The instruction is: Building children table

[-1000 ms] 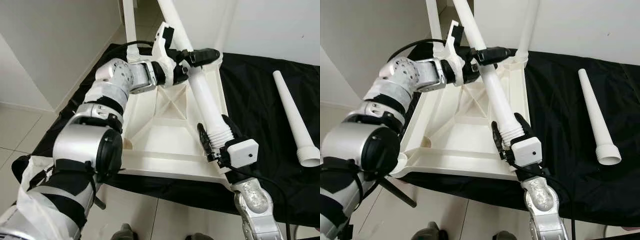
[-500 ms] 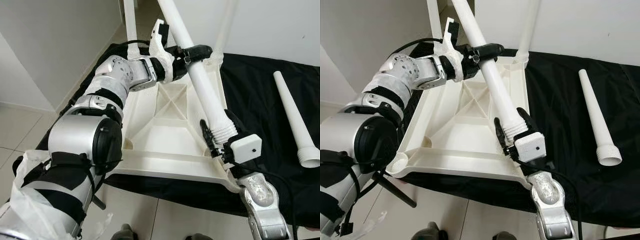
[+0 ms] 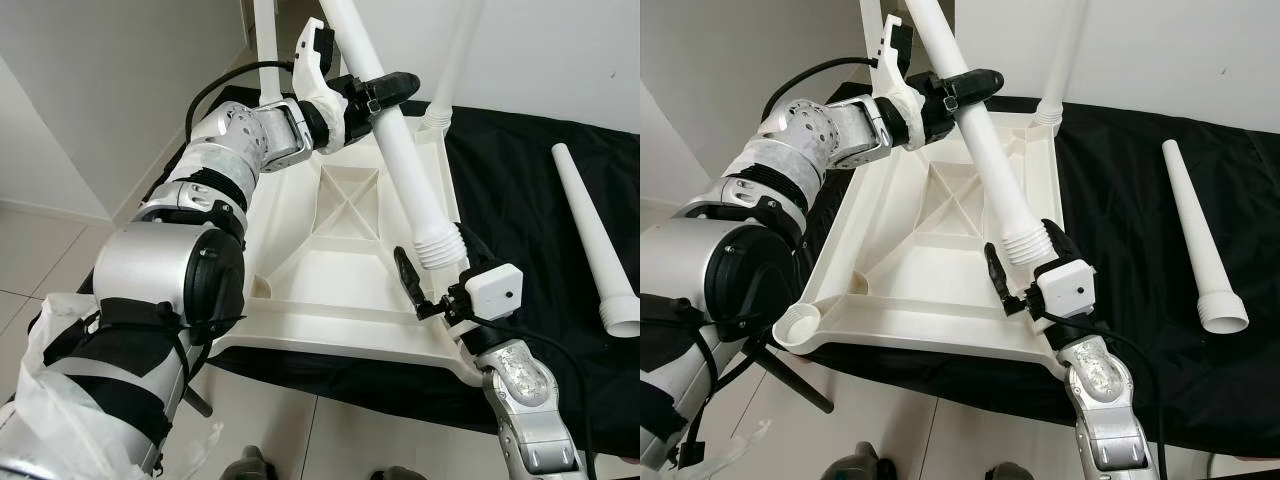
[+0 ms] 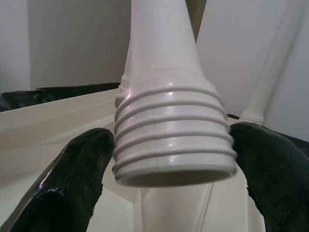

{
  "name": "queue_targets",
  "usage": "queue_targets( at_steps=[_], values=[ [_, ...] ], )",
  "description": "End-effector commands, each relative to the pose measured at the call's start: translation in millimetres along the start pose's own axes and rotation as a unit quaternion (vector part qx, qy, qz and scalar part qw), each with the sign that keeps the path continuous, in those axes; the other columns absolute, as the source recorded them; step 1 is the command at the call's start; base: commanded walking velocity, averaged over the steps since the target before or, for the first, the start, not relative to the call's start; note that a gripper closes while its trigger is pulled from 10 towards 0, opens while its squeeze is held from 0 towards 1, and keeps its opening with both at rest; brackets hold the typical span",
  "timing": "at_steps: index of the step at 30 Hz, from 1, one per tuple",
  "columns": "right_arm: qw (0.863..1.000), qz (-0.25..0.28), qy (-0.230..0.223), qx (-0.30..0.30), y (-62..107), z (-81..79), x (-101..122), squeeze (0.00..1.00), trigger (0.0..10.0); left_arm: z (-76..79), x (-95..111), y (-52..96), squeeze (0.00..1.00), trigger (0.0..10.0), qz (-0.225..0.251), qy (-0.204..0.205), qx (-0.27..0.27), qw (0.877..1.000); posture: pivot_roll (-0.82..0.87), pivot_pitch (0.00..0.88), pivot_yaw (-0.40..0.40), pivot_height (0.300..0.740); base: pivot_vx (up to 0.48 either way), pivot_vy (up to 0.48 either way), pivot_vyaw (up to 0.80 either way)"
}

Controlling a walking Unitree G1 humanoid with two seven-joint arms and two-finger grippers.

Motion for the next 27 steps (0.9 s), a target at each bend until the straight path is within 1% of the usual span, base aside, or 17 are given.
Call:
queue_targets(
  at_steps=[1,3,4,5,8,9,11,14,16,18,19,20,21,22,23,25,27],
  values=[
    [1.0,-0.011,-0.004,-0.016,2.6,6.3,-3.1,0.0,10.0,0.9,4.5,-0.7,0.0,10.0,0.007,-0.038,0.003,0.999,-0.04,0.0,0.029,0.74,0.0,0.0,0.0],
    [0.999,-0.02,-0.012,-0.045,2.2,14.2,-4.5,0.0,10.0,-3.6,7.4,-0.1,0.0,10.0,0.023,-0.096,0.028,0.995,-0.04,0.0,0.025,0.74,0.0,0.0,0.0],
    [0.999,-0.02,-0.012,-0.045,2.2,14.2,-4.5,0.0,10.0,-3.6,7.4,-0.1,0.0,10.0,0.023,-0.096,0.028,0.995,-0.04,0.0,0.025,0.74,0.0,0.0,0.0],
    [0.998,-0.028,-0.015,-0.055,1.6,16.7,-5.8,0.0,10.0,-3.9,9.3,-0.3,0.0,10.0,0.032,-0.119,0.034,0.992,-0.04,0.0,0.023,0.74,0.0,0.0,0.0],
    [0.998,-0.028,-0.015,-0.055,1.6,16.7,-5.8,0.0,10.0,-3.9,9.3,-0.3,0.0,10.0,0.032,-0.119,0.034,0.992,-0.04,0.0,0.023,0.74,0.0,0.0,0.0],
    [0.997,-0.036,-0.021,-0.071,0.1,19.2,-6.3,0.0,10.0,-3.4,13.1,-0.1,0.0,10.0,0.049,-0.149,0.043,0.987,-0.04,0.0,0.018,0.74,0.0,0.0,0.0],
    [0.997,-0.036,-0.021,-0.071,0.1,19.2,-6.3,0.0,10.0,-3.4,13.1,-0.1,0.0,10.0,0.049,-0.149,0.043,0.987,-0.04,0.0,0.018,0.74,0.0,0.0,0.0],
    [0.993,-0.051,-0.018,-0.106,-7.0,25.0,-6.1,0.0,10.0,3.2,23.6,0.9,0.0,10.0,0.092,-0.201,0.044,0.974,-0.03,0.0,0.015,0.74,0.0,0.0,0.0],
    [0.993,-0.051,-0.018,-0.106,-7.0,25.0,-6.1,0.0,10.0,3.2,23.6,0.9,0.0,10.0,0.092,-0.201,0.044,0.974,-0.03,0.0,0.015,0.74,0.0,0.0,0.0],
    [0.993,-0.063,-0.012,-0.104,-16.9,22.7,-5.8,0.0,10.0,14.8,24.9,-1.5,0.0,10.0,0.117,-0.26,0.031,0.958,-0.03,0.0,0.01,0.74,0.0,0.0,0.0],
    [0.993,-0.063,-0.012,-0.104,-16.9,22.7,-5.8,0.0,10.0,14.8,24.9,-1.5,0.0,10.0,0.117,-0.26,0.031,0.958,-0.03,0.0,0.01,0.74,0.0,0.0,0.0],
    [0.993,-0.068,-0.007,-0.099,-21.1,21.1,-5.6,0.0,10.0,19.7,22.9,-3.2,0.0,10.0,0.122,-0.283,0.022,0.951,-0.03,0.0,0.008,0.74,0.0,0.0,0.0],
    [0.993,-0.068,-0.007,-0.099,-21.1,21.1,-5.6,0.0,10.0,19.7,22.9,-3.2,0.0,10.0,0.122,-0.283,0.022,0.951,-0.03,0.0,0.008,0.74,0.0,0.0,0.0],
    [0.994,-0.068,-0.006,-0.09,-25.6,18.9,-4.4,0.0,10.0,25.1,19.0,-5.4,0.0,10.0,0.125,-0.311,0.014,0.942,-0.02,0.0,0.003,0.74,0.0,0.0,0.0],
    [0.994,-0.068,-0.006,-0.09,-25.6,18.9,-4.4,0.0,10.0,25.1,19.0,-5.4,0.0,10.0,0.125,-0.311,0.014,0.942,-0.02,0.0,0.003,0.74,0.0,0.0,0.0],
    [0.996,-0.066,0.002,-0.061,-35.9,13.1,-2.8,0.0,10.0,36.6,4.2,-11.6,0.0,10.0,0.128,-0.358,-0.008,0.925,-0.01,0.0,-0.006,0.74,0.0,0.0,0.0],
    [0.997,-0.064,0.006,-0.052,-39.9,11.6,-1.8,0.0,10.0,41.4,-2.4,-14.5,0.0,10.0,0.129,-0.365,-0.017,0.922,-0.01,0.0,-0.008,0.74,0.0,0.0,0.0]
  ],
)
Point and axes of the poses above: a point about 5 cm out from each wrist's last joint towards the gripper, its own y axis pointing back from the gripper into the wrist, its own x axis along the axis of the wrist's last joint, z = x × y, the point moved 1 cm from there along -y, pointing out of the wrist towards the gripper, and after that the axes turned 3 degrees about y, right-handed, at the moved point
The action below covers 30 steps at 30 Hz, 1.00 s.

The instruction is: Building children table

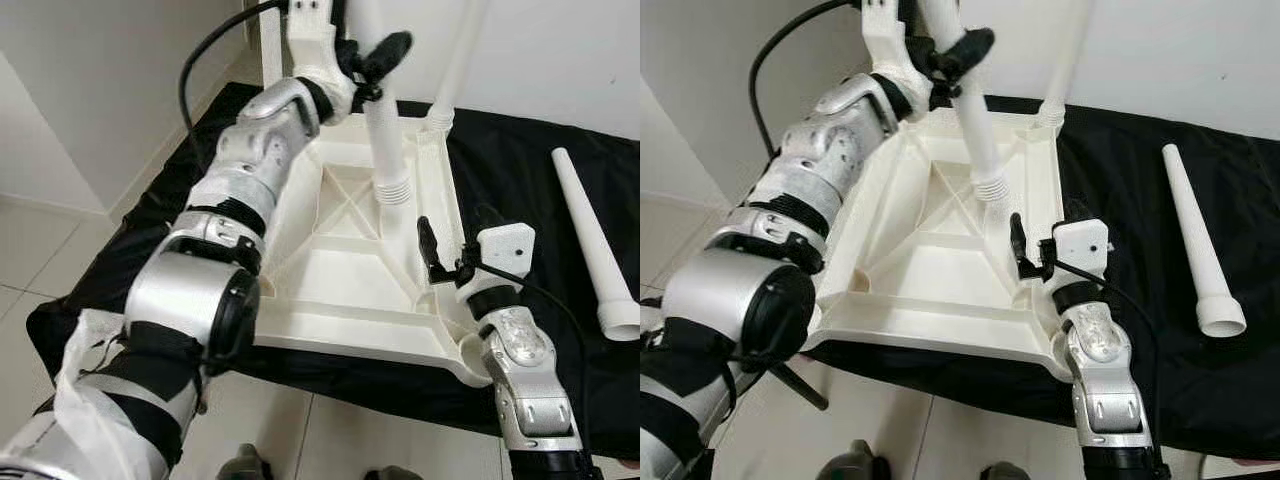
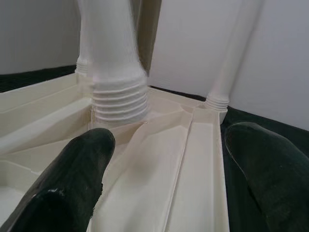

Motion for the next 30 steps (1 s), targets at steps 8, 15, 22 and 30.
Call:
queue_targets(
  at_steps=[8,15,22,30],
  values=[
    [0.999,-0.002,0.027,0.03,-20.2,-12.4,4.9,0.0,10.0,49.9,-7.3,-7.2,0.0,10.0,0.03,-0.036,-0.057,0.997,0.01,0.0,-0.016,0.74,0.0,0.0,0.0],
    [0.999,-0.004,0.032,0.007,-33.5,-6.3,7.7,0.0,10.0,74.3,-11.1,-7.6,0.0,10.0,0.038,-0.02,-0.075,0.996,0.02,0.0,-0.025,0.74,0.0,0.0,0.0],
    [0.999,-0.003,0.042,-0.024,-41.6,3.1,10.5,0.0,10.0,88.3,-15.1,-5.8,0.0,10.0,0.035,-0.027,-0.082,0.996,0.03,0.0,-0.029,0.74,0.0,0.0,0.0],
    [0.998,0.003,0.044,-0.037,-51.0,7.9,14.7,0.0,10.0,94.4,-15.8,-5.0,0.0,10.0,0.029,-0.024,-0.079,0.996,0.03,0.0,-0.022,0.74,0.0,0.0,0.0]
  ],
)
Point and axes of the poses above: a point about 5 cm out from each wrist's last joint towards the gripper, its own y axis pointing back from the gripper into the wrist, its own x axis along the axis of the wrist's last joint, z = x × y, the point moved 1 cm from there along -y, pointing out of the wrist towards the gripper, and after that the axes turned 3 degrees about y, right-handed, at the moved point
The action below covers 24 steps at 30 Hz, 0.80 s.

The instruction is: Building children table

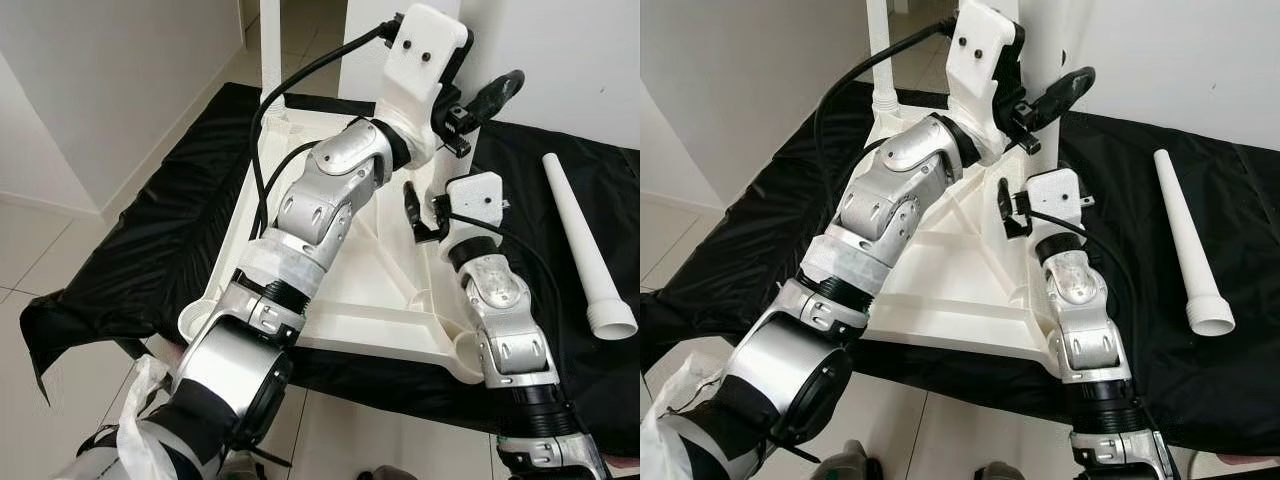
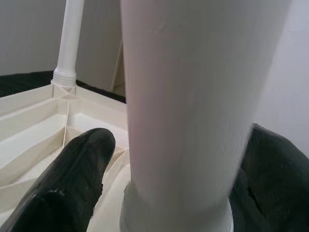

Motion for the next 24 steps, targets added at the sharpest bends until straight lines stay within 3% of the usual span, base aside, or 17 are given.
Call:
queue_targets(
  at_steps=[1,15,16,17,20,21,24],
  values=[
    [1.0,-0.004,0.0,-0.005,-3.0,2.2,-0.7,0.0,10.0,12.8,-4.1,-4.1,0.0,10.0,0.006,0.018,0.005,1.0,0.03,0.0,-0.022,0.74,0.0,0.0,0.0],
    [1.0,0.012,-0.001,-0.005,-9.7,0.9,7.0,0.0,10.0,14.8,-3.6,-4.4,0.0,10.0,0.003,0.02,0.006,1.0,0.04,0.0,-0.021,0.74,0.0,0.0,0.0],
    [1.0,0.013,-0.002,-0.004,-9.9,0.6,7.9,0.0,5.3,15.9,-3.5,-4.7,0.0,10.0,0.002,0.02,0.005,1.0,0.03,0.0,-0.019,0.74,0.0,0.0,0.0],
    [1.0,0.014,-0.002,-0.003,-9.7,0.2,8.9,0.0,5.7,17.2,-3.5,-5.1,0.0,10.0,0.002,0.021,0.004,1.0,0.03,0.0,-0.017,0.74,0.0,0.0,0.0],
    [1.0,0.015,-0.002,-0.003,-9.4,0.0,9.6,0.0,5.7,18.6,-3.7,-5.5,0.0,10.0,0.001,0.021,0.002,1.0,0.03,0.0,-0.017,0.74,0.0,0.0,0.0],
    [1.0,0.015,-0.003,-0.001,-9.3,-0.6,9.9,0.0,3.7,20.8,-3.6,-5.8,0.0,10.0,0.001,0.023,-0.001,1.0,0.03,0.0,-0.017,0.74,0.0,0.0,0.0],
    [1.0,0.014,-0.005,-0.001,-9.3,-0.5,9.6,0.0,3.6,21.3,-3.5,-5.8,0.0,10.0,0.001,0.023,-0.001,1.0,0.03,0.0,-0.017,0.74,0.0,0.0,0.0]
  ],
)
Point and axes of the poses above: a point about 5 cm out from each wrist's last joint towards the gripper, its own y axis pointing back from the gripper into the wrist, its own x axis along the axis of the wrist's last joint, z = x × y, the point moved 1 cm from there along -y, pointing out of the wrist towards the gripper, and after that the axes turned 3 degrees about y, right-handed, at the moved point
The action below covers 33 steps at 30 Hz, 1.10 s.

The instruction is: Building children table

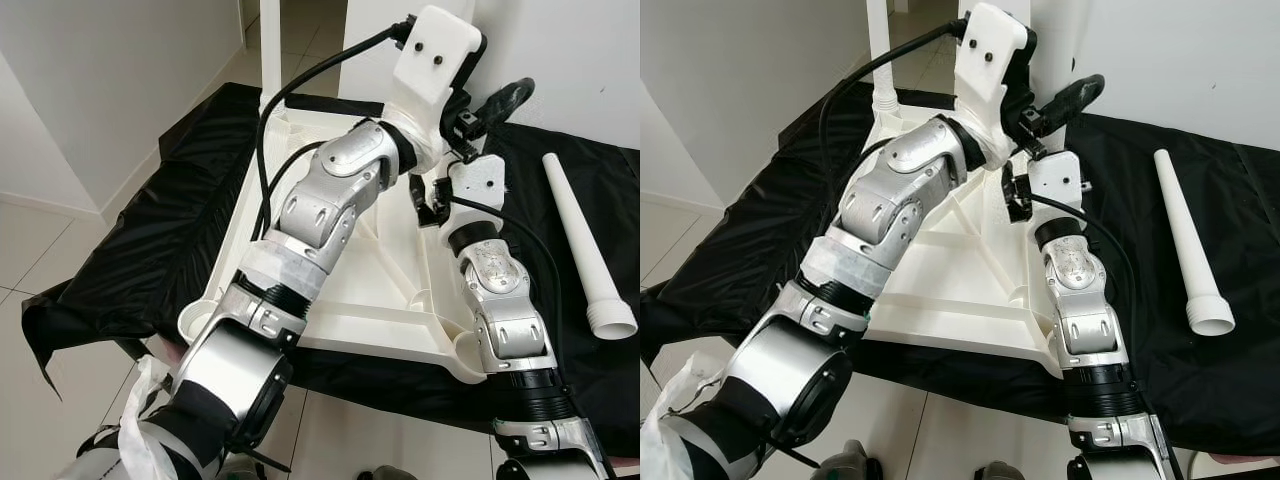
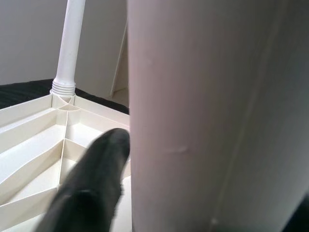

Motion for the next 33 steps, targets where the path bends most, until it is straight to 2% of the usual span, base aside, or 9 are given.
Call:
queue_targets(
  at_steps=[1,3,11,12,15,16,24,25,33],
  values=[
    [1.0,0.004,-0.006,0.002,-1.2,-0.4,3.0,0.0,2.7,14.1,-3.6,-5.0,0.0,10.0,0.011,0.026,0.012,1.0,0.03,0.0,-0.017,0.74,0.0,0.0,0.0],
    [1.0,0.004,-0.006,0.003,-1.2,-0.6,2.9,0.0,0.0,14.6,-3.6,-5.1,0.0,10.0,0.011,0.026,0.011,1.0,0.03,0.0,-0.019,0.74,0.0,0.0,0.0],
    [1.0,-0.002,-0.014,0.004,-1.5,-1.1,1.1,0.0,0.0,16.9,-4.1,-4.4,0.0,10.0,0.009,0.026,0.007,1.0,0.03,0.0,-0.022,0.74,0.0,0.0,0.0],
    [1.0,-0.007,-0.029,-0.005,-1.2,-0.3,0.0,0.0,4.4,18.8,-5.4,-3.8,1.0,10.0,0.006,0.039,0.001,0.999,0.03,0.0,-0.022,0.74,0.0,0.0,0.0],
    [0.998,-0.012,-0.05,-0.026,-1.4,2.4,-0.4,0.0,4.4,19.4,-7.0,-2.8,1.0,10.0,0.004,0.059,0.001,0.998,0.03,0.0,-0.023,0.74,0.0,0.0,0.0],
    [0.997,-0.012,-0.069,-0.027,-2.1,2.0,0.9,0.0,10.0,21.9,-7.4,-1.7,1.0,10.0,0.003,0.062,-0.01,0.998,0.03,0.0,-0.023,0.74,0.0,0.0,0.0],
    [0.994,-0.014,-0.104,-0.041,-1.9,2.3,2.0,0.0,10.0,25.1,-9.2,-0.3,1.0,10.0,-0.004,0.052,-0.017,0.998,0.03,0.0,-0.022,0.74,0.0,0.0,0.0],
    [0.991,-0.017,-0.12,-0.052,-1.2,4.4,1.1,0.0,10.0,24.7,-9.0,0.4,0.0,10.0,-0.004,0.05,-0.016,0.999,0.03,0.0,-0.022,0.74,0.0,0.0,0.0],
    [0.978,-0.037,-0.164,-0.124,8.2,24.4,-10.4,0.0,10.0,8.1,-5.2,10.4,0.0,10.0,0.013,0.085,0.02,0.996,0.03,0.0,-0.021,0.74,0.0,0.0,0.0]
  ],
)
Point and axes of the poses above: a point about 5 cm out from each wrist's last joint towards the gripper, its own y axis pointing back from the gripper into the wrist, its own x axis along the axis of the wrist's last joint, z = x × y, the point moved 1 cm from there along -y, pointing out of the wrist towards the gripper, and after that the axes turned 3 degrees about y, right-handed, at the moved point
